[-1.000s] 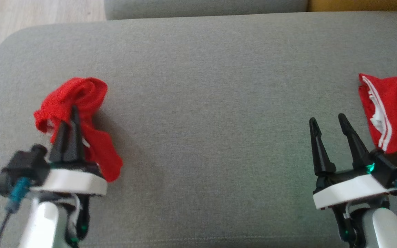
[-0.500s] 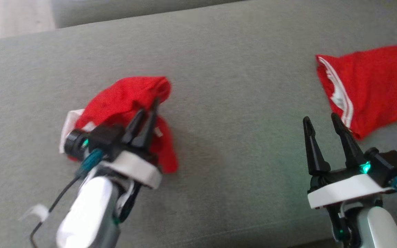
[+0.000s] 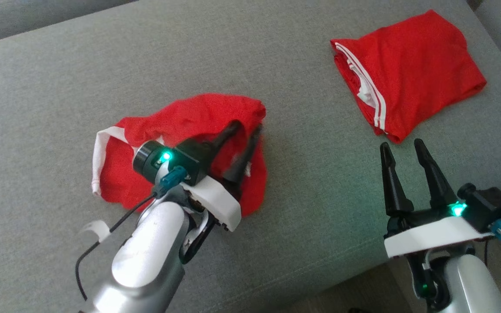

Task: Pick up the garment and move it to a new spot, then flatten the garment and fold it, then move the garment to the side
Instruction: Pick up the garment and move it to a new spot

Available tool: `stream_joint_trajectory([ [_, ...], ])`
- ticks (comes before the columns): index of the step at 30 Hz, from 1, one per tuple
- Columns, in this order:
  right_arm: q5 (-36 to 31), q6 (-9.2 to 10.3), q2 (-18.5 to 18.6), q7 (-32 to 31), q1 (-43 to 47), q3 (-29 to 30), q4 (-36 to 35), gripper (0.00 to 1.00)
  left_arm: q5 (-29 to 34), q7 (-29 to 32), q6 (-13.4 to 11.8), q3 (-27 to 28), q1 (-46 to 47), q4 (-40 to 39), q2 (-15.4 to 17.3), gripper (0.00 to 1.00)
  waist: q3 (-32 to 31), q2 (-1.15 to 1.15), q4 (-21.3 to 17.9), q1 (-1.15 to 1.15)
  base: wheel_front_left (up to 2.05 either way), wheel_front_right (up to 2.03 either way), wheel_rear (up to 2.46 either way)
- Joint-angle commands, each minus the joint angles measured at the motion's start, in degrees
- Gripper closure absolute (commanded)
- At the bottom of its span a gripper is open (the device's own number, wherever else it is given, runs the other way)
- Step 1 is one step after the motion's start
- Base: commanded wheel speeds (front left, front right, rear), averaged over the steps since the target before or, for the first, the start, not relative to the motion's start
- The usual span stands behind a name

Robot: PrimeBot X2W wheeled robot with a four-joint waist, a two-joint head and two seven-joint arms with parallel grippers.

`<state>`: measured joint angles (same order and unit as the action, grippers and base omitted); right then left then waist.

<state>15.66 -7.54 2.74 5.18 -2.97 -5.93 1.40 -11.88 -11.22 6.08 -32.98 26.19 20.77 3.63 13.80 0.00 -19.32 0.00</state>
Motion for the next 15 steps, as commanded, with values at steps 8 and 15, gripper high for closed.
stream_joint_trajectory([
  [8, -0.01, 0.05, 0.14, 1.35, -1.42, -0.44, -0.60, 0.00, -0.96, -2.50, -1.50, 1.76, 0.50, 0.16, 0.14, 0.00, -0.89, 0.00, 1.94, 0.00, 0.00, 0.00, 0.00],
  [15, -1.64, 0.05, 0.14, 0.31, -1.23, 0.82, -1.50, 0.00, -2.90, -3.60, -7.40, 9.59, -2.71, -3.72, 3.08, 0.00, -2.50, 0.00, 7.09, 0.00, 0.00, 0.00, 0.00],
])
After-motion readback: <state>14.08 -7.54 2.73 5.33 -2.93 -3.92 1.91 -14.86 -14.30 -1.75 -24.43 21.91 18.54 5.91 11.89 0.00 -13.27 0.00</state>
